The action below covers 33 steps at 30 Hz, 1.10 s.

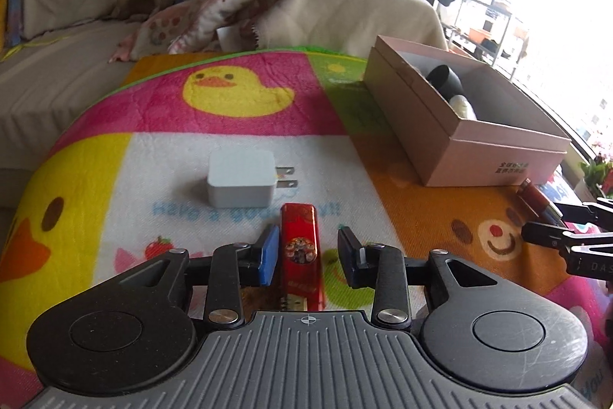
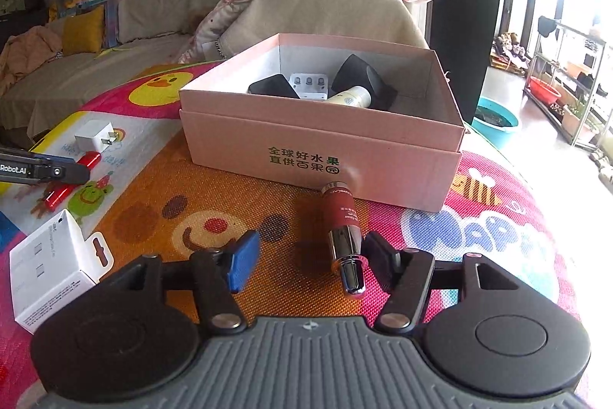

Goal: Organize rigid objects
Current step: 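Lift the lipstick and red stick into the pink box and open both tools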

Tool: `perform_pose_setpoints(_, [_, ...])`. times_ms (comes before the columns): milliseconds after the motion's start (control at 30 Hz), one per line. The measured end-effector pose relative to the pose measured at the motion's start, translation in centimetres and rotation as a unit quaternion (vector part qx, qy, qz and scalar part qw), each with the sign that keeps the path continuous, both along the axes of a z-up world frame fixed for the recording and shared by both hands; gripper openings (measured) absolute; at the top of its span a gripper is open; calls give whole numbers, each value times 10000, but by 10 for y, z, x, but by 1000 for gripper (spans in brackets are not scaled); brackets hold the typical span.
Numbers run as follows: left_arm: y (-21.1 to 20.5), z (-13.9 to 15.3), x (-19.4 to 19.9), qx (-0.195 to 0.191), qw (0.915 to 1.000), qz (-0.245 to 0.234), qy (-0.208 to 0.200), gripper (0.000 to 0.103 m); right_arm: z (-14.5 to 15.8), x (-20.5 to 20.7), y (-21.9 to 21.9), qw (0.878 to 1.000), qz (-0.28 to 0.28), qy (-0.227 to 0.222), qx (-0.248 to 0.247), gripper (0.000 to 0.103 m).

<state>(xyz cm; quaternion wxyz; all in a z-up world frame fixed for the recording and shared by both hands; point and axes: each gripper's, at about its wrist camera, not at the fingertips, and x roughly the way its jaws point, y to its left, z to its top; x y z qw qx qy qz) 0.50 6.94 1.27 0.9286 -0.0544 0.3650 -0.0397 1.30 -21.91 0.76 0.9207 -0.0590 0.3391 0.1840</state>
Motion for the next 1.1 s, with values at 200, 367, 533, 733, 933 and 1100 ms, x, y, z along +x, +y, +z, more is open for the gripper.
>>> perform_pose_setpoints(200, [-27, -2, 9, -303, 9955, -891, 66, 34, 2, -4, 1, 10000, 53, -46, 9, 21])
perform_pose_setpoints(367, [-42, -2, 7, -128, 9931, -1157, 105, 34, 4, -10, 9, 9992, 403, 31, 3, 20])
perform_pose_setpoints(533, [-42, -1, 2, -381, 9908, -1278, 242, 36, 6, -21, 14, 9964, 817, 5, -207, 20])
perform_pose_setpoints(733, [-49, 1, -12, -381, 9884, -1439, 297, 36, 7, -27, -2, 9965, 668, -98, -498, 53])
perform_pose_setpoints(933, [-54, 2, -22, -318, 9859, -1605, 356, 36, 7, -27, -23, 9977, 328, -121, -588, 56])
perform_pose_setpoints(1100, [-49, 1, -23, -482, 9852, -1610, 336, 36, 6, -22, -30, 9992, 238, -17, -334, 56])
